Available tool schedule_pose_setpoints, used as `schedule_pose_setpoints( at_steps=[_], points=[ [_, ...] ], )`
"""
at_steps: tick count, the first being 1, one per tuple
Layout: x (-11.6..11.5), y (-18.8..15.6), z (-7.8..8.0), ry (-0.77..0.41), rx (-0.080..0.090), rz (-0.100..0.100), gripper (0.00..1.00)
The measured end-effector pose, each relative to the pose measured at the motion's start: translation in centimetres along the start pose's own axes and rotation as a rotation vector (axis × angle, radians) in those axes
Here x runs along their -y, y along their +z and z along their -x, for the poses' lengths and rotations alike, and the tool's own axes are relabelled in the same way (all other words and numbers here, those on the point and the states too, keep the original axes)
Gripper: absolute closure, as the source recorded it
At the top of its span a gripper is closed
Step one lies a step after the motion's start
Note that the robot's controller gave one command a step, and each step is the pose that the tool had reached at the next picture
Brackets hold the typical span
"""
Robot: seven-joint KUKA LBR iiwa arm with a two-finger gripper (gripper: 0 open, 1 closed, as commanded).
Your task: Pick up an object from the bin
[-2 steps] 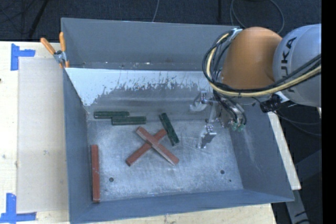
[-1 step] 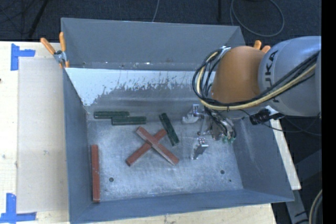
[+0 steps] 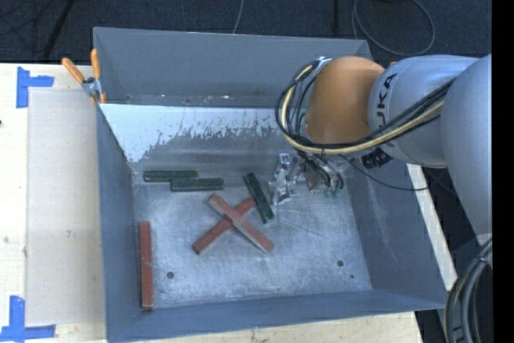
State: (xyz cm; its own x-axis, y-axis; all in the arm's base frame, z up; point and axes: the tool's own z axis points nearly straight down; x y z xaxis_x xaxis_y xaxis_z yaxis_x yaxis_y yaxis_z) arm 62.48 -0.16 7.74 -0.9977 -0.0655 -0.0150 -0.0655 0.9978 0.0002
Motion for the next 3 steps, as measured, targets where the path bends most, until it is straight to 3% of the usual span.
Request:
schedule_pose_setpoints(
  at_steps=[1, 2, 3],
  points=[
    [0.0, 0.2, -0.1, 0.000, -0.003, 0.000, 0.00],
    [0.0, 0.2, -0.1, 0.000, -0.002, 0.000, 0.00],
    [-4.5, -0.1, -1.0, 0.126, -0.002, 0.000, 1.00]
  ],
)
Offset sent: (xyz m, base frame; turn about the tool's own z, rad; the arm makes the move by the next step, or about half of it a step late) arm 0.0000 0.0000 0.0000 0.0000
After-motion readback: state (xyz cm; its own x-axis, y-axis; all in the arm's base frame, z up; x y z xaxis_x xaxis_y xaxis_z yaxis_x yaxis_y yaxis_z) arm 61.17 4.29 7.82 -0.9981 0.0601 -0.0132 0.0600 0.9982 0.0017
